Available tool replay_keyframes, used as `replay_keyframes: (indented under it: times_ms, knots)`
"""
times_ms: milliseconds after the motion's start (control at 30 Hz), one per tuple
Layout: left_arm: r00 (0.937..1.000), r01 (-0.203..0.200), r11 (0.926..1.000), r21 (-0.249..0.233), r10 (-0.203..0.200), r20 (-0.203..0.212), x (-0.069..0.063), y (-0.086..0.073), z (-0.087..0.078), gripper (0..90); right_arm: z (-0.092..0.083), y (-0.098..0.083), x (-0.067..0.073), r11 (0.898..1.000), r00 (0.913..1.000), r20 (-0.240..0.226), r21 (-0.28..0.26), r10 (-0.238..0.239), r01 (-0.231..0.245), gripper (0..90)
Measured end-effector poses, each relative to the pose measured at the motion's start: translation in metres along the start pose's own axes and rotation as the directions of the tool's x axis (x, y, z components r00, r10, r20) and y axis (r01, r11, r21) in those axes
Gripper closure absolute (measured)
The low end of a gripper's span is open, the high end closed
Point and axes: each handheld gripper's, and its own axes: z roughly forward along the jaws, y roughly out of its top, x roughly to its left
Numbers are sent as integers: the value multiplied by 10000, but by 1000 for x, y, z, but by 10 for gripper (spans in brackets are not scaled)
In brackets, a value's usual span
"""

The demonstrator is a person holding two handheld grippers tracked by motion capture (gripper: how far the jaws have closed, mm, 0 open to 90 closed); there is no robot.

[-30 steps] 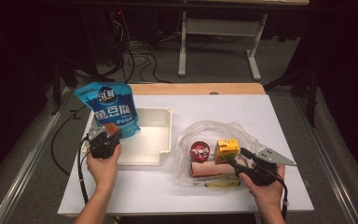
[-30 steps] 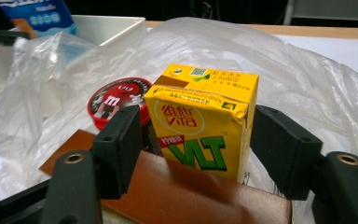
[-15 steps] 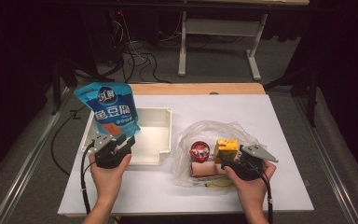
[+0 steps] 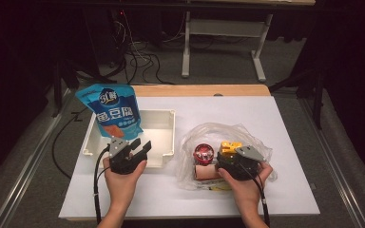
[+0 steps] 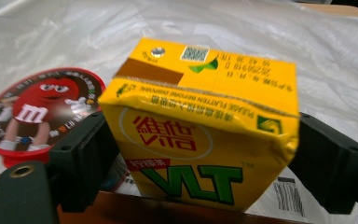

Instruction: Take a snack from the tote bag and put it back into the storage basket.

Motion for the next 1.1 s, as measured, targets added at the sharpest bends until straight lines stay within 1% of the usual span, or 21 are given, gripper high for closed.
replay_keyframes:
  times_ms: [33, 100, 133, 167, 233, 300, 333, 400, 433, 567, 633, 733, 800, 933, 1000, 1033, 1100]
  knots:
    - [10000, -70, 10000, -11, 70, 52, -2, 0, 0, 521, 2, -1, 0, 10000, 10000, 8, 47, 64, -64, 158]
    - [9997, -182, 9998, 15, 182, 133, -5, -1, 1, 512, 3, -2, 0, 9999, 9999, 121, 136, 50, -52, 179]
    - [9996, -217, 9998, 14, 217, 186, -5, -1, 1, 504, 4, -2, 0, 9999, 9999, 58, 94, 117, -117, 193]
    - [9994, -221, 9998, 0, 221, 249, -6, -2, 0, 489, 4, -3, 0, 9998, 9998, 3, 56, 176, -176, 195]
    - [9989, -222, 9998, 4, 222, 402, -7, -3, -1, 461, 4, -3, 0, 9997, 9997, 41, -16, 256, -256, 198]
    - [9983, -293, 9996, 42, 291, 497, -8, -3, -1, 428, 5, -2, 0, 9997, 9997, 49, -3, 255, -255, 201]
    - [9982, -248, 9997, 41, 245, 548, -8, -4, -2, 417, 4, -2, -1, 9995, 9995, 35, -4, 329, -329, 208]
    - [9982, -142, 9999, 52, 139, 587, -7, -5, -2, 409, 3, -2, -3, 9989, 9990, -35, -133, 438, -439, 287]
    - [9982, -146, 9999, 69, 141, 588, -7, -6, -2, 406, 1, -1, -4, 9989, 9992, -13, -247, 410, -410, 293]
    - [9970, -291, 9994, 194, 276, 723, -9, -8, 0, 401, 1, 0, -8, 9995, 9992, -282, -153, 284, -289, 299]
    - [9967, -293, 9995, 124, 283, 758, -11, -8, -1, 398, 1, 1, -9, 9997, 9991, -358, -108, 213, -217, 302]
    - [9958, -360, 9994, 19, 357, 847, -13, -6, -2, 390, 0, 1, -11, 9996, 9984, -502, -103, 258, -264, 306]
    - [9950, -343, 9994, -52, 346, 936, -14, -5, -3, 378, -1, 2, -14, 9998, 9982, -571, -49, 170, -173, 307]
    - [9914, -372, 9992, -141, 387, 1249, -17, -3, -4, 356, -6, 7, -18, 9992, 9964, -812, -284, 249, -272, 308]
    - [9890, -508, 9985, -196, 530, 1380, -20, -2, -4, 350, -10, 10, -20, 9987, 9955, -914, -424, 231, -271, 309]
    - [9872, -567, 9982, -191, 589, 1483, -22, -2, -4, 357, -12, 12, -20, 9984, 9949, -978, -489, 230, -279, 309]
    - [9813, -751, 9970, -162, 768, 1763, -27, -1, -3, 366, -16, 16, -20, 9981, 9942, -1072, -588, 112, -176, 309]
